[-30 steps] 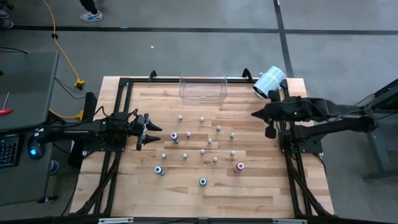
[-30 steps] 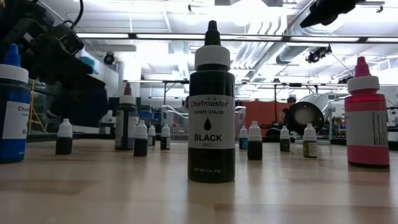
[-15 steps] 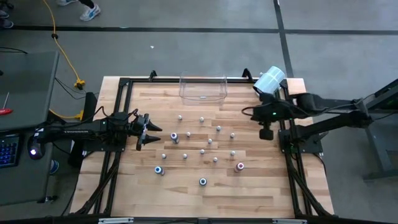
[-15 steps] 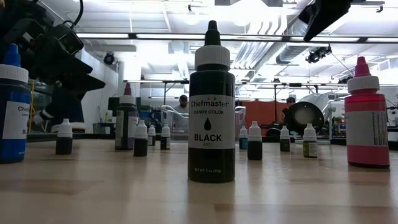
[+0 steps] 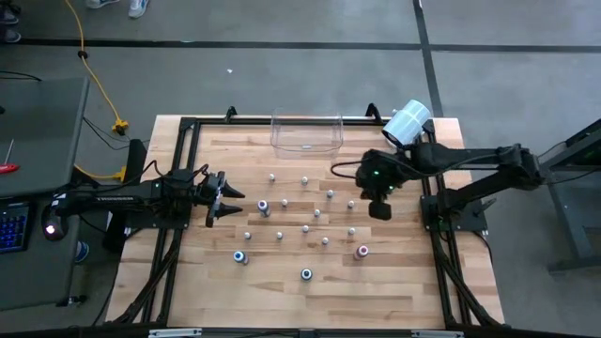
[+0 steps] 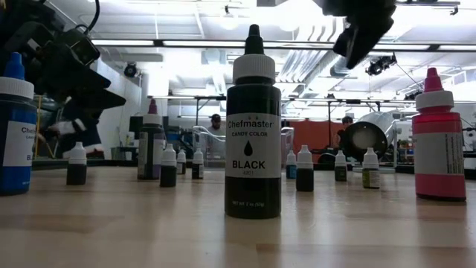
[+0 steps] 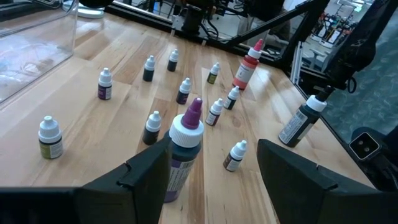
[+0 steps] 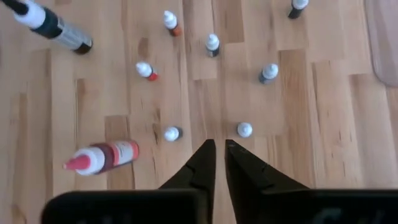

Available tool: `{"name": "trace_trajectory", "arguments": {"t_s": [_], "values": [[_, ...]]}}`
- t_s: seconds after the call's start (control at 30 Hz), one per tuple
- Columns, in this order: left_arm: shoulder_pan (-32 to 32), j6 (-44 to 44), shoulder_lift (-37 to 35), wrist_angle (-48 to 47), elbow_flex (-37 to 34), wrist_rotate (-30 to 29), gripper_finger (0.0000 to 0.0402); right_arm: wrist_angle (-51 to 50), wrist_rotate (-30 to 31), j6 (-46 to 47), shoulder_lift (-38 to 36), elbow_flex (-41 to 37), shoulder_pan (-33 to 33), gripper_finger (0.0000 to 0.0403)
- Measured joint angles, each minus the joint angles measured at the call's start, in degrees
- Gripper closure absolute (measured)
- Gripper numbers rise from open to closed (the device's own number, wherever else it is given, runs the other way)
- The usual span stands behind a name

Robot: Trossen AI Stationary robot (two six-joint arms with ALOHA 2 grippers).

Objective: Pick & Place food coloring
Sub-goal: Put the small green food coloring into the transparent container

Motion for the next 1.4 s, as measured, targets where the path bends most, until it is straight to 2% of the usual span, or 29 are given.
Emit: {"name": "trace_trajectory", "arguments": {"t_s": [0.27, 0.43, 0.63, 0.87, 1.17, 1.4], "values": [[0.0, 0.0, 0.0, 0.0, 0.0, 0.0, 0.0167, -10.8, 0.4, -5.3, 10.0, 10.4, -4.1, 0.0310], [0.0, 0.0, 0.0, 0.0, 0.0, 0.0, 0.0167, -12.0, 0.4, -7.9, 14.7, 10.4, -5.3, 0.0271], [0.0, 0.0, 0.0, 0.0, 0.0, 0.0, 0.0167, -7.6, 2.7, -7.7, 15.7, 4.8, -5.5, 0.0231], [0.0, 0.0, 0.0, 0.0, 0.0, 0.0, 0.0167, 7.4, 3.7, -4.5, 11.1, -7.7, -4.9, 0.0202], [0.0, 0.0, 0.0, 0.0, 0.0, -0.1, 0.0167, 18.6, 3.2, -4.5, 8.9, -17.9, -2.6, 0.0194], [0.0, 0.0, 0.0, 0.0, 0.0, -0.1, 0.0167, 23.4, 3.2, -4.5, 8.9, -19.4, -2.5, 0.0193]]}}
